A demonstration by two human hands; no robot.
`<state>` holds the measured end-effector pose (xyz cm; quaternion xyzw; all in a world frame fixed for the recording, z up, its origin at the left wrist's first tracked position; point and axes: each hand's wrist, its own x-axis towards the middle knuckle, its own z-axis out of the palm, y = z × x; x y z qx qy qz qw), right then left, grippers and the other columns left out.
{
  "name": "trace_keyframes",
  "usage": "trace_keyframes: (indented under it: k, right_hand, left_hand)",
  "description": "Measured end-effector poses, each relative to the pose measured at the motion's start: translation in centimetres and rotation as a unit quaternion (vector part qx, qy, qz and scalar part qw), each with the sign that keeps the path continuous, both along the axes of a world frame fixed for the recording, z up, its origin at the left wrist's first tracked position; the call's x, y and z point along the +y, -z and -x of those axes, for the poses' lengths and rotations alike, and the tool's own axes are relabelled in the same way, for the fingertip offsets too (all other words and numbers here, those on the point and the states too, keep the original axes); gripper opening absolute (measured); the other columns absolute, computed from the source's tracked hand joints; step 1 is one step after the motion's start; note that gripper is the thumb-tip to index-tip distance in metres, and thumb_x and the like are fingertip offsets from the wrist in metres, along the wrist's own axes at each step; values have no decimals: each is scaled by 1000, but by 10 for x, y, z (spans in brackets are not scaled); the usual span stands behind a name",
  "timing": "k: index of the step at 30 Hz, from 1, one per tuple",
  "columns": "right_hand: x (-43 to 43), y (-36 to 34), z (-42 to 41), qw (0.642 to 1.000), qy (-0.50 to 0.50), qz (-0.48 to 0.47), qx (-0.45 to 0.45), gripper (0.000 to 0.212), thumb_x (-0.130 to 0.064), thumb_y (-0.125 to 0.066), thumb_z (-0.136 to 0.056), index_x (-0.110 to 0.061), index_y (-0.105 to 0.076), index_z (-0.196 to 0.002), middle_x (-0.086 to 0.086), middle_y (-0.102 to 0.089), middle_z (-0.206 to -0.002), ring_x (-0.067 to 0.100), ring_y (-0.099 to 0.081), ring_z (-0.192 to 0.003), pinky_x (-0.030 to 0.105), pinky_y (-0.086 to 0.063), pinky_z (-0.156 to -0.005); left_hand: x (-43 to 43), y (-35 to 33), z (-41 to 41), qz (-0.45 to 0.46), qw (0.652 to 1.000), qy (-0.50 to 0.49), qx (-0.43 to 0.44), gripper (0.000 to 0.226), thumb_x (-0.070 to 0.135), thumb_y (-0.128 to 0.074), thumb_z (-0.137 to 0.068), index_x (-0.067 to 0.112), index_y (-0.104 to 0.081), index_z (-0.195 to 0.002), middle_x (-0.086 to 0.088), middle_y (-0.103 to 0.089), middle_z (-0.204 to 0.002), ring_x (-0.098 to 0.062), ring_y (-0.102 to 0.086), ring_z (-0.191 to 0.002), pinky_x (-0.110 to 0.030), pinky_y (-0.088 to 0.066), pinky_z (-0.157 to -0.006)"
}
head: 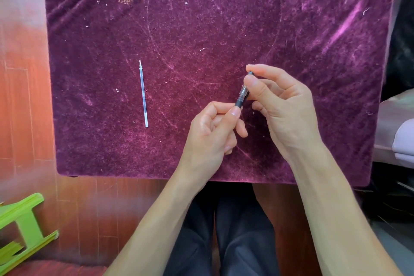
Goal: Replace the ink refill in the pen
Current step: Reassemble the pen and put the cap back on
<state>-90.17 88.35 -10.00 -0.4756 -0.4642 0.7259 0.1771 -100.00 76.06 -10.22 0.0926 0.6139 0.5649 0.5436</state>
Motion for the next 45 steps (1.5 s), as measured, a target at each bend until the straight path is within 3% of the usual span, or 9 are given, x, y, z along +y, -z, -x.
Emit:
trace_keyframes:
  k: [4, 8, 21, 29, 36, 39, 40, 42, 45]
  right_hand:
    - [-4, -1, -4, 1000, 1, 6, 4, 13, -25, -77, -98, -34, -82, -106, -4, -81, -92, 10, -75, -93, 31, -52, -81]
    - [-6, -1, -8, 1000, 7, 8, 4, 12, -24, -76, -99, -32, -80, -107, 1, -84, -97, 12, -78, -95, 31, -53, -81]
    - [-16, -2, 6, 999, 29, -18, 39, 11, -13, -77, -98, -24, -79, -100, -7, -80, -86, 12, -78, -87, 19, -56, -65]
    - [-24, 5, 11, 999, 36, -20, 23, 11, -21, -79, -96, -32, -82, -96, -6, -80, -88, 16, -78, -91, 23, -57, -68]
    - [-33, 5, 15, 1000, 9, 6, 16, 25, -15, -78, -98, -25, -79, -121, -2, -81, -89, 13, -73, -74, 18, -59, -71]
    - [-42, 4, 11, 998, 13, 69, 5, 21, -23, -80, -94, -14, -81, -113, 3, -80, -82, 19, -77, -78, 35, -63, -79]
    - [-43, 4, 10, 996, 17, 87, -2, 25, -28, -81, -91, -11, -82, -109, 6, -76, -76, 26, -74, -75, 45, -62, -81]
    - [-43, 5, 10, 993, 16, 117, -6, 31, -33, -81, -88, -8, -81, -105, 14, -63, -70, 34, -63, -67, 51, -56, -76]
    - [-39, 4, 15, 994, 6, 111, -21, 27, -35, -82, -87, -12, -83, -101, 10, -71, -76, 25, -67, -68, 37, -59, -66]
  left_hand:
    - [-1, 1, -1, -11, 1000, 1, -13, 14, 21, -55, -105, 11, -64, -105, -7, -70, -74, -4, -41, -42, -20, -34, -42]
    - [-3, 1, -6, -33, 999, -2, -40, 10, 20, -55, -105, 14, -62, -107, -7, -70, -75, -3, -40, -41, -17, -34, -42]
    - [-8, -7, -11, -39, 997, -63, -15, 8, 12, -53, -106, 10, -60, -103, -7, -70, -74, -4, -36, -40, -20, -28, -40]
    - [-14, -4, -4, -23, 997, -68, -22, 8, 13, -56, -105, 11, -61, -100, -7, -68, -74, -5, -35, -41, -20, -26, -41]
    - [-12, 1, -1, -7, 994, -102, -49, 10, 17, -58, -104, 7, -57, -103, -9, -72, -77, -5, -43, -42, -18, -36, -43]
    - [-13, 1, 6, 2, 993, -105, -60, 14, 20, -61, -103, 7, -56, -100, -7, -73, -74, -7, -50, -43, -18, -40, -43]
    - [-12, 0, 7, 2, 993, -101, -62, 13, 20, -61, -102, 8, -56, -99, -9, -73, -74, -8, -52, -43, -18, -41, -43]
    - [-12, -1, 8, 5, 993, -98, -67, 14, 20, -62, -102, 7, -57, -99, -14, -73, -77, -11, -57, -46, -20, -44, -44]
    - [-10, -2, 10, 24, 993, -99, -51, 20, 20, -61, -103, 1, -57, -106, -14, -76, -80, -16, -68, -57, -25, -55, -52]
